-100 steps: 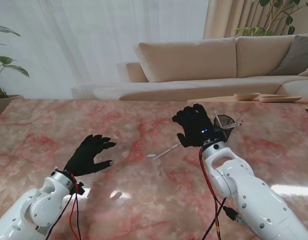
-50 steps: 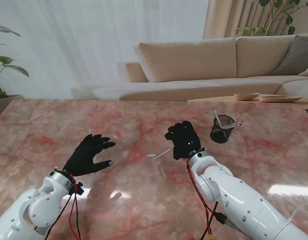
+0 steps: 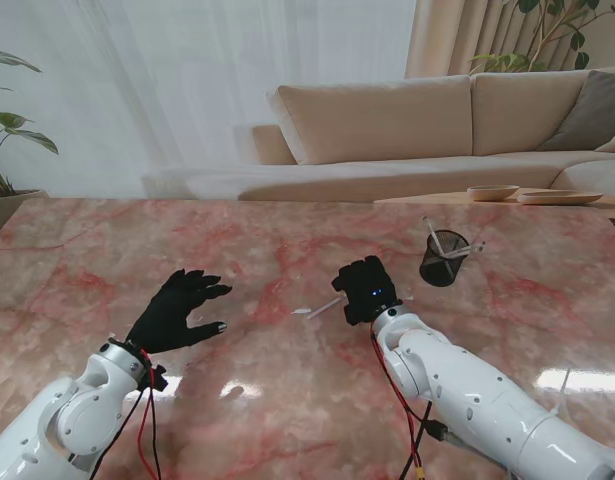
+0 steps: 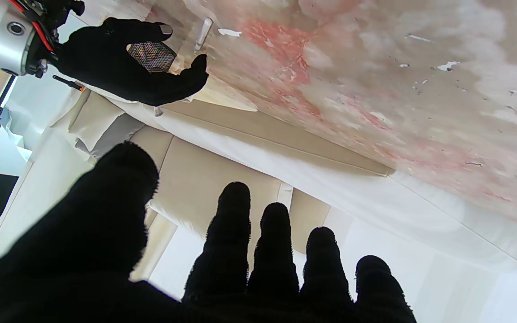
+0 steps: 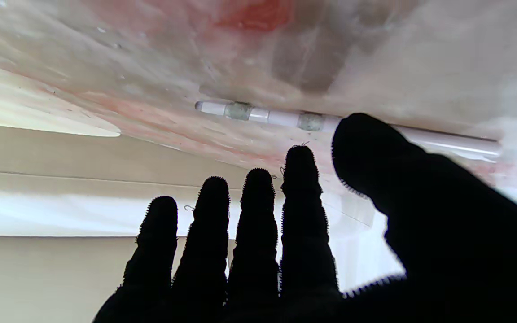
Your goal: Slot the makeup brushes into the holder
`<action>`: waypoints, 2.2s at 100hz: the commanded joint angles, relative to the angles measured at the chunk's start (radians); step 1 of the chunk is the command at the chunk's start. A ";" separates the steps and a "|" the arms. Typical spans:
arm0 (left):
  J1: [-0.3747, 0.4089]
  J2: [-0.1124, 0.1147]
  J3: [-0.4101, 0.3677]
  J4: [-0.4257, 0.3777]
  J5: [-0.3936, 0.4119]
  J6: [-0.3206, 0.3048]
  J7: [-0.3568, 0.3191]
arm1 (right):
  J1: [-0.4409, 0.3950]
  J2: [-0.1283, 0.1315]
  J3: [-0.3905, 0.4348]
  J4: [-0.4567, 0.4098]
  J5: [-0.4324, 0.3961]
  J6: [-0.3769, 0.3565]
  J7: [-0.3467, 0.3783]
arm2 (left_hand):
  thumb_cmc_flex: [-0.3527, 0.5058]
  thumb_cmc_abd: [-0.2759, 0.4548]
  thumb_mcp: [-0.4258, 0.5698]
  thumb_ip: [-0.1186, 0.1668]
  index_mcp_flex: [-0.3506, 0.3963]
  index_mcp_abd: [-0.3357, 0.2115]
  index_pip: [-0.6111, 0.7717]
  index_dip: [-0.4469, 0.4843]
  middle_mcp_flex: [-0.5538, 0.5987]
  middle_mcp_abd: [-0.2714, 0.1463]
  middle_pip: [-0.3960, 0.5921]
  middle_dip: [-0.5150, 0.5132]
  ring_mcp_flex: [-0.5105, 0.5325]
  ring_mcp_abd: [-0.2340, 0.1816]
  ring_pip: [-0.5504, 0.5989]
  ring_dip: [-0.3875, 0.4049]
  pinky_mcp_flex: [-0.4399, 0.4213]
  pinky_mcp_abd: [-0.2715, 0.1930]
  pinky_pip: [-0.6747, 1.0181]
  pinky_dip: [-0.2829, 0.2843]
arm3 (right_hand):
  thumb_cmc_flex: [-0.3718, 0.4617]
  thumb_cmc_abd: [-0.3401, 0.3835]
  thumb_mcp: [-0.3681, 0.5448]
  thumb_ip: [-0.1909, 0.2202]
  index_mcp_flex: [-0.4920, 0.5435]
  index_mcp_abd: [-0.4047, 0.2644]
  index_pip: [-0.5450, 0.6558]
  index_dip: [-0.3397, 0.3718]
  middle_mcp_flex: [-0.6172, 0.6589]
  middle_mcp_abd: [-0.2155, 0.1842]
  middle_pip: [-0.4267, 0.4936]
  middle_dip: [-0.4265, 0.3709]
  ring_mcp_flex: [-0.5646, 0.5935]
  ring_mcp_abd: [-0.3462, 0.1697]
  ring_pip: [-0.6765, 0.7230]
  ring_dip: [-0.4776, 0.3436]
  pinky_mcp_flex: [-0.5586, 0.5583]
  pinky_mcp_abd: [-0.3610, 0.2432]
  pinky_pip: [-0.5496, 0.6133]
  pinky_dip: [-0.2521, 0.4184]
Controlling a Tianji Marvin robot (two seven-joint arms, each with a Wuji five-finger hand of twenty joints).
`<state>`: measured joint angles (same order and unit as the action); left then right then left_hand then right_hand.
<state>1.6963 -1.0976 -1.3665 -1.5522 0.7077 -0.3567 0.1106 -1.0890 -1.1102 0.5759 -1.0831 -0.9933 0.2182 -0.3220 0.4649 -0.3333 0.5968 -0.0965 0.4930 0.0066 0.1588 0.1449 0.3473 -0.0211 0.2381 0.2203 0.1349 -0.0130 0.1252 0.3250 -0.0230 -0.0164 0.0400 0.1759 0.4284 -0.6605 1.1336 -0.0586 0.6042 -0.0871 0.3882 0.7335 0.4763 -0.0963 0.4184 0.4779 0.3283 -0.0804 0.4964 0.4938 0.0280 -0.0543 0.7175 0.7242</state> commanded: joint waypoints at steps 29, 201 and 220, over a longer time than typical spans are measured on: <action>0.016 0.001 -0.006 -0.012 -0.001 0.013 -0.005 | 0.047 -0.033 -0.055 0.084 0.052 0.014 -0.020 | 0.007 0.022 0.008 0.019 0.003 -0.024 -0.005 -0.003 0.000 -0.001 -0.019 -0.012 -0.028 -0.023 -0.027 0.002 -0.001 -0.005 -0.040 -0.013 | -0.007 0.031 -0.022 -0.047 0.027 -0.038 0.052 0.032 0.046 -0.018 0.032 0.018 0.033 -0.020 0.007 0.013 0.012 -0.005 0.023 -0.001; 0.027 0.003 -0.013 -0.017 -0.002 0.018 -0.014 | 0.087 -0.153 -0.188 0.378 0.242 0.021 -0.165 | 0.007 0.030 -0.003 0.020 0.000 -0.024 -0.006 -0.003 -0.002 0.000 -0.020 -0.012 -0.029 -0.024 -0.028 0.001 -0.001 -0.006 -0.042 -0.019 | 0.015 -0.083 0.205 -0.192 0.322 -0.307 0.426 0.307 0.158 -0.078 0.158 0.130 0.043 -0.069 0.080 0.052 0.007 -0.049 0.106 0.032; 0.031 0.003 -0.018 -0.018 -0.001 0.016 -0.014 | 0.084 -0.164 -0.187 0.394 0.265 0.009 -0.168 | 0.008 0.030 -0.005 0.020 0.000 -0.025 -0.006 -0.004 -0.002 0.000 -0.020 -0.012 -0.028 -0.026 -0.029 0.001 -0.001 -0.007 -0.042 -0.021 | -0.003 -0.082 0.230 -0.185 0.317 -0.292 0.426 0.352 0.145 -0.087 0.202 0.171 0.028 -0.075 0.100 0.059 0.000 -0.057 0.106 0.047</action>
<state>1.7194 -1.0952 -1.3839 -1.5700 0.7056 -0.3403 0.0947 -0.9504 -1.2748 0.4040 -0.7341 -0.7353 0.2293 -0.5401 0.4650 -0.3333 0.5968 -0.0964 0.4930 0.0063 0.1588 0.1449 0.3473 -0.0211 0.2380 0.2203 0.1349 -0.0130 0.1251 0.3250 -0.0229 -0.0164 0.0398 0.1696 0.4495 -0.7354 1.4159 -0.2148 0.7501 -0.2658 0.8163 1.1923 0.6417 -0.1660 0.5960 0.6260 0.3959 -0.1344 0.5852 0.5310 0.0455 -0.0899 0.8208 0.7471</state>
